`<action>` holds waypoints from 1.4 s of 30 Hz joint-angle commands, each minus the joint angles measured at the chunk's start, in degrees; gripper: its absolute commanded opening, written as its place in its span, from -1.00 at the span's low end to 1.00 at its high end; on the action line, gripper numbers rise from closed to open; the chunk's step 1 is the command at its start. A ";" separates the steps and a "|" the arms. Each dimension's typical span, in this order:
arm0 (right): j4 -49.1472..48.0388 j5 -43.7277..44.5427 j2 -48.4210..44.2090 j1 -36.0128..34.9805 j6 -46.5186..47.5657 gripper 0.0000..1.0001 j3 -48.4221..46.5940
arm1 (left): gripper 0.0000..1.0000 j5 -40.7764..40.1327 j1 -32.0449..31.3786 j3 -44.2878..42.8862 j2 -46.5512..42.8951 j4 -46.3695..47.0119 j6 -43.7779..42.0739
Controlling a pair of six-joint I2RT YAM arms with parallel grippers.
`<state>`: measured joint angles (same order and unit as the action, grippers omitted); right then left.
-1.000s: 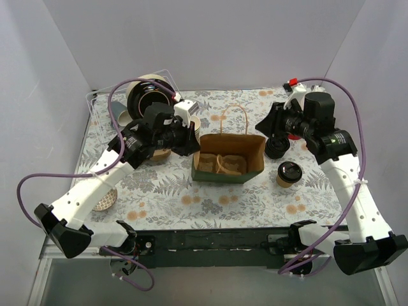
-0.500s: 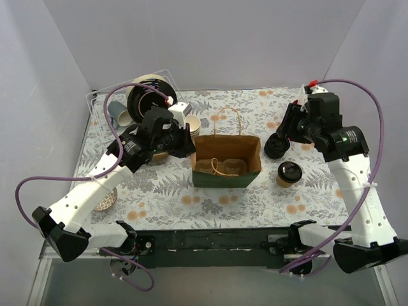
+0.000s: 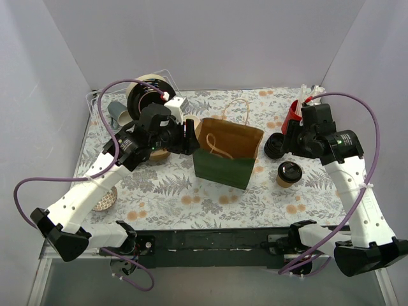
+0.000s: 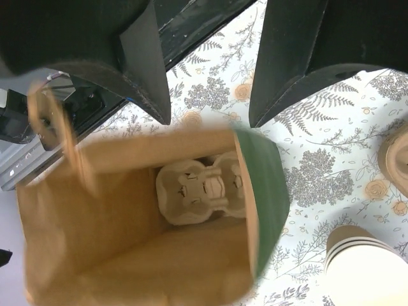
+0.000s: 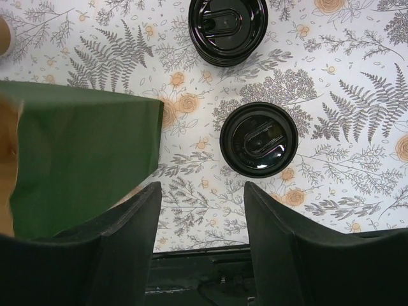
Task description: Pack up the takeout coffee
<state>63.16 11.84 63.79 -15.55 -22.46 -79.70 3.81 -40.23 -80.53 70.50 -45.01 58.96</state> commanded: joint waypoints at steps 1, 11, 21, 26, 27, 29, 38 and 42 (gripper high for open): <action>-0.67 0.29 -1.91 -0.18 -1.18 0.24 1.13 | 0.05 -0.56 0.24 -2.70 -0.63 -2.88 -0.24; -3.03 -1.90 -2.97 -0.09 0.04 0.22 1.56 | 0.36 -7.24 2.26 -14.55 7.19 -4.38 -2.27; -4.62 -2.87 -3.41 -0.18 1.89 0.22 0.78 | 0.20 -6.72 3.49 -22.39 15.98 -7.98 -1.56; -4.71 -2.52 -3.49 -0.18 2.77 0.22 0.07 | 0.19 -4.43 3.58 -20.99 16.34 -8.86 -1.48; -4.80 -2.26 -3.58 -0.18 3.03 0.22 0.25 | 0.19 -5.39 3.58 -19.50 16.77 -8.51 -1.83; -4.97 -2.08 -3.85 -0.18 3.21 0.22 0.42 | 0.18 -5.75 3.58 -19.05 17.74 -8.16 -2.09; -3.74 -0.85 -4.02 -0.09 4.53 0.23 -0.46 | 0.02 -6.72 3.58 -19.75 20.81 -5.44 -5.07; -3.48 -2.16 -4.29 -0.18 5.23 0.20 -0.28 | 0.02 -4.52 3.58 -24.31 23.36 -3.94 -11.30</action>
<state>59.99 9.93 60.82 -15.55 -18.76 -77.91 -2.26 -36.86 -99.92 93.03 -51.81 54.41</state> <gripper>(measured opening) 0.610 0.512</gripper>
